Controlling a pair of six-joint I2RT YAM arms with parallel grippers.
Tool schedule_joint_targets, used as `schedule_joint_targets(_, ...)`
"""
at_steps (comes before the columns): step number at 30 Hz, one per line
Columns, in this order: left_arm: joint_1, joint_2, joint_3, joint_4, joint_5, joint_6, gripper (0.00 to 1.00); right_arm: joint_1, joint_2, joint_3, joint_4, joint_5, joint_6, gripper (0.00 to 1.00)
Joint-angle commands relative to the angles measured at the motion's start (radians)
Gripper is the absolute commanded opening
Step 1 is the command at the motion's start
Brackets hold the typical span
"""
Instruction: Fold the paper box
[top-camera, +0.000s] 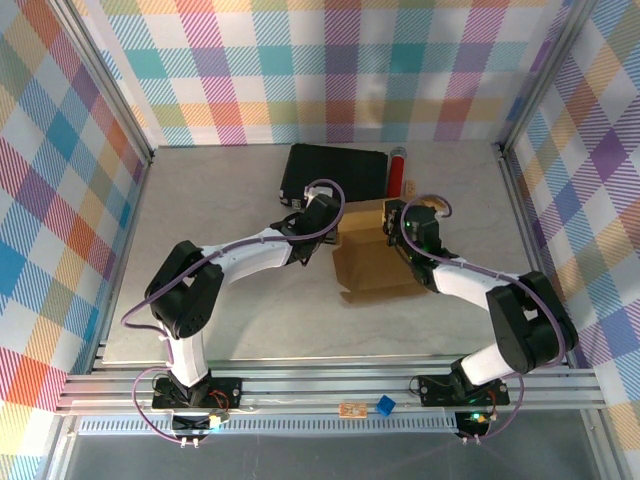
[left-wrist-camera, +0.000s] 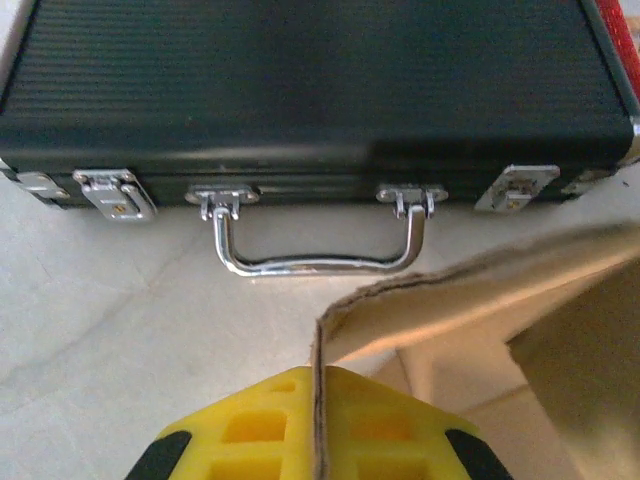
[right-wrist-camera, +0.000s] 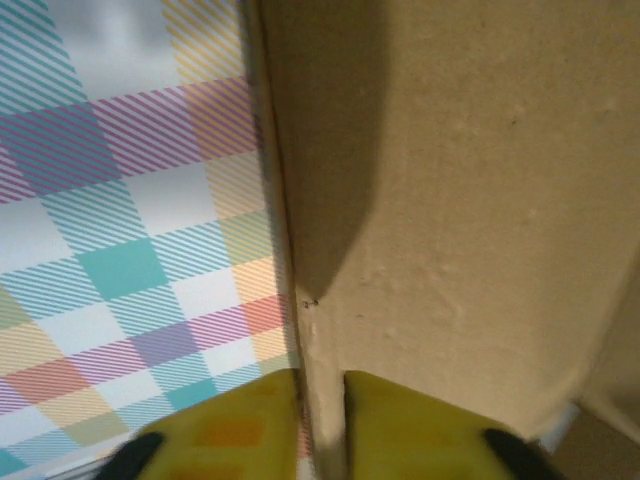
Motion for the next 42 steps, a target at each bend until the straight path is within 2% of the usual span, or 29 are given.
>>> schedule_joint_targets(1,0.013,0.009,0.015,0.06,-0.033,0.072,0.0,0.016,-0.054,0.02,-0.107,0.073,0.048,0.28)
schedule_joint_targets(4,0.017,-0.004,-0.015,0.117,0.005,0.171,0.0,0.008,-0.08,-0.007,-0.102,0.112,0.048,0.39)
schedule_joint_targets(8,0.018,-0.02,-0.051,0.178,0.043,0.296,0.0,-0.034,-0.075,-0.023,-0.028,0.051,0.027,0.49)
schedule_joint_targets(14,0.032,-0.025,-0.061,0.192,0.056,0.33,0.0,-0.045,-0.069,0.021,-0.036,-0.003,-0.003,0.58)
schedule_joint_targets(23,0.033,-0.018,-0.057,0.19,0.049,0.314,0.0,-0.058,-0.013,0.026,0.017,-0.016,0.007,0.34)
schedule_joint_targets(31,0.036,-0.032,-0.053,0.18,0.075,0.278,0.0,-0.07,0.05,0.031,0.108,-0.031,0.018,0.03)
schedule_joint_targets(32,0.037,-0.041,-0.052,0.174,0.092,0.263,0.06,-0.07,0.05,0.032,0.104,-0.032,0.02,0.01)
schedule_joint_targets(34,0.052,-0.078,-0.046,0.139,0.174,0.19,0.32,-0.069,0.047,0.033,0.093,-0.029,0.02,0.0)
schedule_joint_targets(35,0.061,-0.1,-0.046,0.121,0.213,0.147,0.42,-0.069,0.045,0.032,0.09,-0.027,0.021,0.0)
schedule_joint_targets(37,0.078,-0.177,-0.066,0.104,0.319,0.06,0.55,-0.07,0.046,0.031,0.09,-0.025,0.023,0.0)
schedule_joint_targets(39,0.092,-0.266,-0.112,0.109,0.405,0.013,0.6,-0.071,0.05,0.033,0.089,-0.029,0.023,0.0)
schedule_joint_targets(42,0.157,-0.385,-0.178,0.076,0.497,-0.006,0.58,-0.071,0.059,0.04,0.091,-0.043,0.021,0.0)
